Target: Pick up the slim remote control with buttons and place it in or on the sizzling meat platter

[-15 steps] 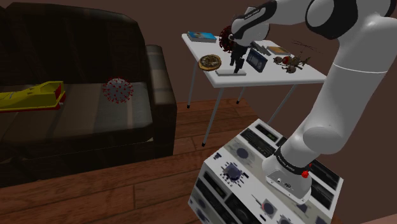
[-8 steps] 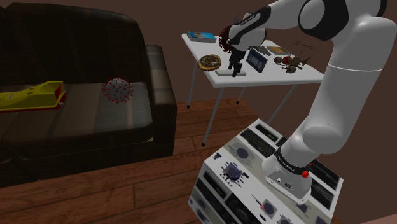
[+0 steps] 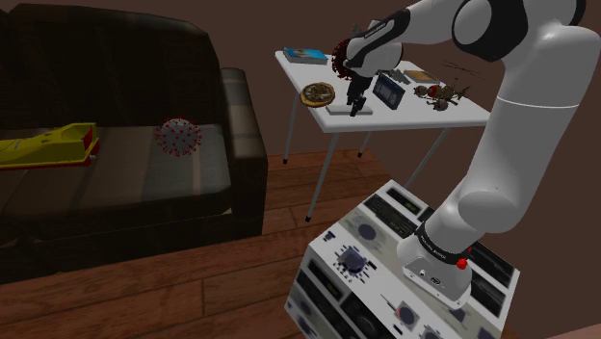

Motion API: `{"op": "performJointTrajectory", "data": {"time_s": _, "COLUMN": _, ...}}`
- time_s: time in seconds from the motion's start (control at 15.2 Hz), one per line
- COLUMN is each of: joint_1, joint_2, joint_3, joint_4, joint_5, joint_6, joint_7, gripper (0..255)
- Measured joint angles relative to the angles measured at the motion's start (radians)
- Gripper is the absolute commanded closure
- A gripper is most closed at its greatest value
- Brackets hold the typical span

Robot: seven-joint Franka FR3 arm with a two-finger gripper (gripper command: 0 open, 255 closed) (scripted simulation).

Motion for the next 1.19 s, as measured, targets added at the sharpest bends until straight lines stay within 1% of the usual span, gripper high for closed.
{"op": "performJointTrajectory", "data": {"time_s": 0.59, "joint_1": 0.001, "joint_2": -0.003, "joint_3": -0.001, "joint_4": 0.001, "joint_5": -0.003, "joint_6": -0.004, "joint_7": 0.002, "gripper": 255}}
{"op": "performJointTrajectory", "data": {"time_s": 1.19, "joint_1": 0.015, "joint_2": -0.064, "joint_3": -0.019, "joint_4": 0.043, "joint_5": -0.048, "joint_6": -0.099, "joint_7": 0.031, "gripper": 255}}
